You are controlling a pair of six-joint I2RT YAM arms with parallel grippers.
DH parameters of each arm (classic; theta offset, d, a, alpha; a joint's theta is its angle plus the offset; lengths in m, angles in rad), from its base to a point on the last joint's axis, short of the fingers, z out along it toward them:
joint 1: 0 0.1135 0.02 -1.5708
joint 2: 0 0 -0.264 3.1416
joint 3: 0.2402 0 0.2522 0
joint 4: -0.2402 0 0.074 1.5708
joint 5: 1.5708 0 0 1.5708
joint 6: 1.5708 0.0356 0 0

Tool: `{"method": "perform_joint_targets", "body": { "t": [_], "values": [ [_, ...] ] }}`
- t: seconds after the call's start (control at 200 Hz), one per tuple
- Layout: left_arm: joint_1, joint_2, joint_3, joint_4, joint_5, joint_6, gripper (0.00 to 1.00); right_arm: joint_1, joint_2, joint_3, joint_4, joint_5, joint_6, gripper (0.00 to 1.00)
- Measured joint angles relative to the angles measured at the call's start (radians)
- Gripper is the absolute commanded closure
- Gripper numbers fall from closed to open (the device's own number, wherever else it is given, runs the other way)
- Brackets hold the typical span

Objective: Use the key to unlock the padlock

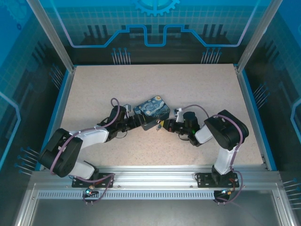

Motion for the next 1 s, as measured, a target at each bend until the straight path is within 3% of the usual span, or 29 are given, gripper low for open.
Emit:
{"method": "perform_joint_targets", "body": {
  "t": [0.595, 0.84, 1.0],
  "values": [
    [0.0, -0.018, -0.011, -0.015, 0.0, -0.003, 0.25, -0.003, -0.051, -0.051, 0.027, 0.124, 0.105, 1.0],
    [0.0, -0.017, -0.011, -0.014, 0.0, -0.003, 0.24, -0.022, -0.098, -0.077, -0.022, 0.169, 0.096, 1.0],
    [0.008, -0.013, -0.011, -0.013, 0.003, 0.001, 0.24, -0.031, -0.219, -0.093, -0.14, 0.177, 0.037, 1.0]
  ]
}}
